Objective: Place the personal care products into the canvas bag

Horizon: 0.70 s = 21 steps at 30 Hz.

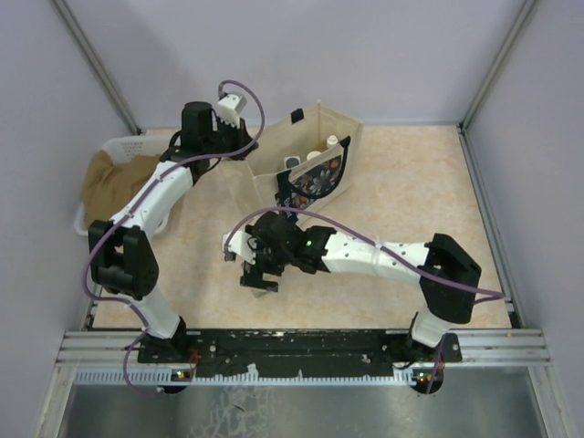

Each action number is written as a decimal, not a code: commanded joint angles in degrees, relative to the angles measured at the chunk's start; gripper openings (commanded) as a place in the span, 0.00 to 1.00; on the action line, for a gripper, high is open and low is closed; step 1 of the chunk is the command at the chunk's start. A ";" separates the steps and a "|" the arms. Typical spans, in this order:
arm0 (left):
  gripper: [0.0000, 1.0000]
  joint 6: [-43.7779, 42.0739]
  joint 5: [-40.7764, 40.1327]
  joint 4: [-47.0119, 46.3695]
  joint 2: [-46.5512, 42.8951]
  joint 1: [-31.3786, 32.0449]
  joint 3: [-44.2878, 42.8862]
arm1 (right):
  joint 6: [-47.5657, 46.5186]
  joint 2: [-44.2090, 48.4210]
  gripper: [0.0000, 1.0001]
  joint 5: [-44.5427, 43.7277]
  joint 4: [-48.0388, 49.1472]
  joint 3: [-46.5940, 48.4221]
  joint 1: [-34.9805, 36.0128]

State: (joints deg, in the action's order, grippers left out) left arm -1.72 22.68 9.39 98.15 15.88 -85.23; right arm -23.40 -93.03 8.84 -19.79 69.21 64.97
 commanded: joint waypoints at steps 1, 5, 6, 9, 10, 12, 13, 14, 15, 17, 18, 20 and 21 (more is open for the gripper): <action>0.00 -0.04 1.55 -3.29 -0.27 -1.00 0.37 | -1.65 -2.68 0.94 0.55 -0.99 4.37 -0.30; 0.00 0.04 2.05 -3.56 -0.24 -1.24 0.46 | -1.52 -4.28 0.79 0.54 -2.77 6.06 -0.28; 0.00 0.06 2.15 -3.66 -0.27 -1.33 0.51 | -1.42 -4.30 0.74 0.55 -3.02 6.11 -0.23; 0.00 0.13 2.28 -3.75 -0.33 -1.45 0.75 | -1.01 -4.25 0.63 1.00 -3.23 6.00 -0.25; 0.00 0.20 2.28 -3.84 -0.33 -1.46 0.84 | -0.87 -4.34 0.58 1.04 -3.39 6.02 -0.29; 0.00 0.27 2.45 -4.00 -0.33 -1.55 1.03 | -0.42 -4.28 0.47 0.62 -3.49 5.94 -0.24; 0.00 0.37 2.46 -4.03 -0.33 -1.60 1.08 | -0.22 -4.19 0.42 0.33 -3.58 5.86 -0.31; 0.00 0.39 2.50 -4.03 -0.33 -1.64 1.04 | 0.14 -3.99 0.37 0.06 -3.63 5.62 -0.27; 0.00 0.40 2.53 -4.04 -0.35 -1.64 1.08 | 0.58 -3.62 0.32 -0.14 -3.37 5.36 -0.25; 0.00 0.40 2.51 -3.94 -0.41 -1.64 1.08 | 2.03 -2.25 0.23 -0.67 -2.12 4.29 -0.27; 0.00 0.40 2.53 -3.94 -0.41 -1.64 1.11 | 2.98 -0.55 0.20 -1.06 -1.18 3.51 -0.27; 0.00 0.43 2.47 -3.82 -0.33 -1.64 1.21 | 5.14 1.89 0.16 -2.92 0.56 2.02 -0.28; 0.00 0.48 2.60 -3.77 -0.34 -1.64 1.21 | 6.07 2.88 0.14 -4.08 1.04 1.59 -0.29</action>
State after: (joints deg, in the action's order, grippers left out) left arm -1.30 24.32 8.08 98.15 14.85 -84.29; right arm -20.78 -96.84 9.50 -23.31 71.68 64.97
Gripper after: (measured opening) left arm 0.073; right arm 0.494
